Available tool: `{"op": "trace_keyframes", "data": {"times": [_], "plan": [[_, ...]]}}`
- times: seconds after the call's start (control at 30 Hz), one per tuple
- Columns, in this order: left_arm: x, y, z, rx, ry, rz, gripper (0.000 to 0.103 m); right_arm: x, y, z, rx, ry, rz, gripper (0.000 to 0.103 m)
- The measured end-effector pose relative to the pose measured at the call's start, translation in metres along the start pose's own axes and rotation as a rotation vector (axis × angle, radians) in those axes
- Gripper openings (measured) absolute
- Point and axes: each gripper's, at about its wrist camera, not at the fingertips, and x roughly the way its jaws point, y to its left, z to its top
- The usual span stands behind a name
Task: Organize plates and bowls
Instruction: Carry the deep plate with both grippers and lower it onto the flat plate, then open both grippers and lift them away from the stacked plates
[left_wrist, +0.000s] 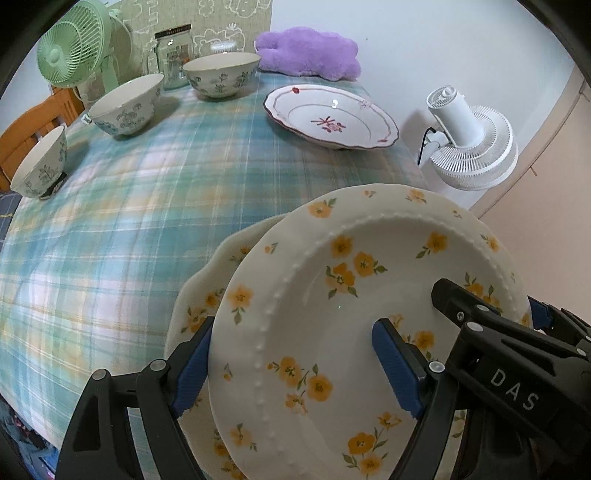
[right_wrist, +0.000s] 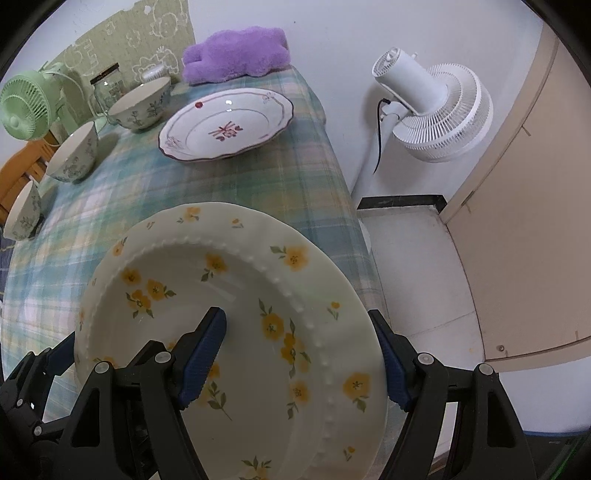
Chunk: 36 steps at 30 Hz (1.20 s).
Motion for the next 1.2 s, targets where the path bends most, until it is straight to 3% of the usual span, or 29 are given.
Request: {"op": "trace_keyframes", "data": {"times": [0.4,0.7,0.87,1.07,1.13,1.2], "plan": [[0.013,-0.002,-0.008,-0.031,0.013,0.033,0.084,0.015,0.003,-0.004,-0.045,0.023,-0.015,0.079],[0.011,-0.013,-0.012,0.017,-0.033,0.137,0.085,0.023,0.007,-0.006,-0.064,0.043,-0.037,0.079],[0.009,-0.017,-0.012,0.055,-0.021,0.171,0.085,0.022,0.005,-0.008,-0.060,0.051,-0.023,0.079],[-0.007,-0.013,-0.013,0.038,-0.015,0.117,0.086,0.006,0.001,-0.009,-0.068,0.056,-0.017,0.079],[-0.013,-0.015,-0.015,0.052,-0.028,0.110,0.086,0.002,0.001,-0.009,-0.077,0.060,-0.006,0.072],[-0.016,-0.015,-0.017,0.062,-0.034,0.097,0.087,0.001,0.003,-0.010,-0.084,0.063,-0.028,0.059]]}}
